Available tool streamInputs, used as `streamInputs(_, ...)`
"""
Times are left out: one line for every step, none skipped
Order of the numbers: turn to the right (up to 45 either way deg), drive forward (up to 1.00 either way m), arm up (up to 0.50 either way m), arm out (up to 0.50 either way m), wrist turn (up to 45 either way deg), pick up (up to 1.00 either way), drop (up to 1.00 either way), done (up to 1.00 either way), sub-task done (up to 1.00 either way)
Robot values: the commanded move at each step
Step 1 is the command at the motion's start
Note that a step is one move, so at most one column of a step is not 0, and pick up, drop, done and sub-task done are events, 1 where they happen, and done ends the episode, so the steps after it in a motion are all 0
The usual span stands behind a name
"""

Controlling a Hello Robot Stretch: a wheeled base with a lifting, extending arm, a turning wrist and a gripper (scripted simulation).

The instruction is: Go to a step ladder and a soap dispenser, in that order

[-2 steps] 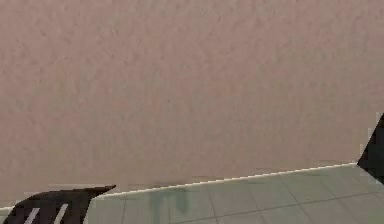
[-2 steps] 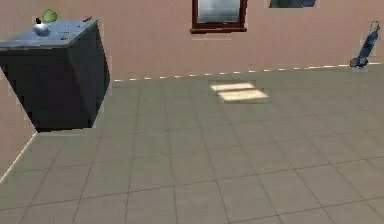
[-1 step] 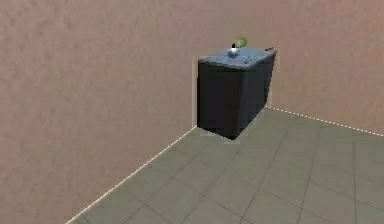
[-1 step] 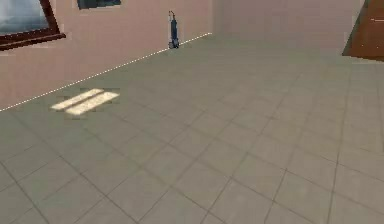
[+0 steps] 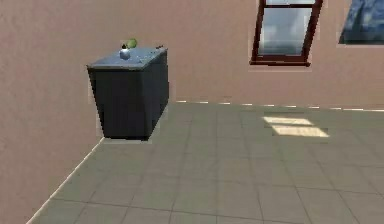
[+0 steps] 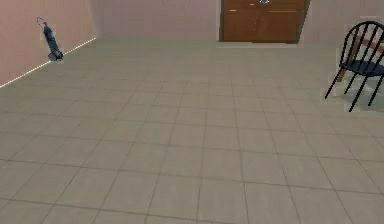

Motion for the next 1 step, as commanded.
streamInputs(0.0,1.00,0.00,0.00,0.0,0.00,0.00,0.00,0.00)
